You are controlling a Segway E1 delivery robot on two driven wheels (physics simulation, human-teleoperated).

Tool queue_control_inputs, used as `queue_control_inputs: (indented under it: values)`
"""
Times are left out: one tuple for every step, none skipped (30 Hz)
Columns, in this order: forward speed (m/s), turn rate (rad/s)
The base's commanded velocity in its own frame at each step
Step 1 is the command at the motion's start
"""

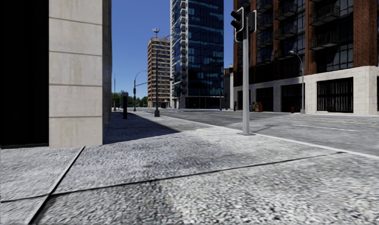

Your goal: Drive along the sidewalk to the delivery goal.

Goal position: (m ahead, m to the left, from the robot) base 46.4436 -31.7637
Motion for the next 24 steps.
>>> queue_control_inputs:
  values:
    - [1.61, 0.00]
    - [1.61, 0.00]
    - [1.61, 0.00]
    - [1.61, 0.00]
    - [1.61, 0.00]
    - [1.61, 0.00]
    - [1.61, 0.00]
    - [1.61, 0.00]
    - [1.61, 0.00]
    - [1.61, 0.00]
    - [1.61, 0.05]
    - [1.61, 0.22]
    - [1.61, 0.40]
    - [1.61, 0.57]
    - [1.61, 0.63]
    - [1.61, 0.65]
    - [1.62, 0.63]
    - [1.62, 0.02]
    - [1.62, 0.00]
    - [1.62, 0.00]
    - [1.62, 0.00]
    - [1.62, 0.00]
    - [1.62, 0.00]
    - [1.62, 0.00]
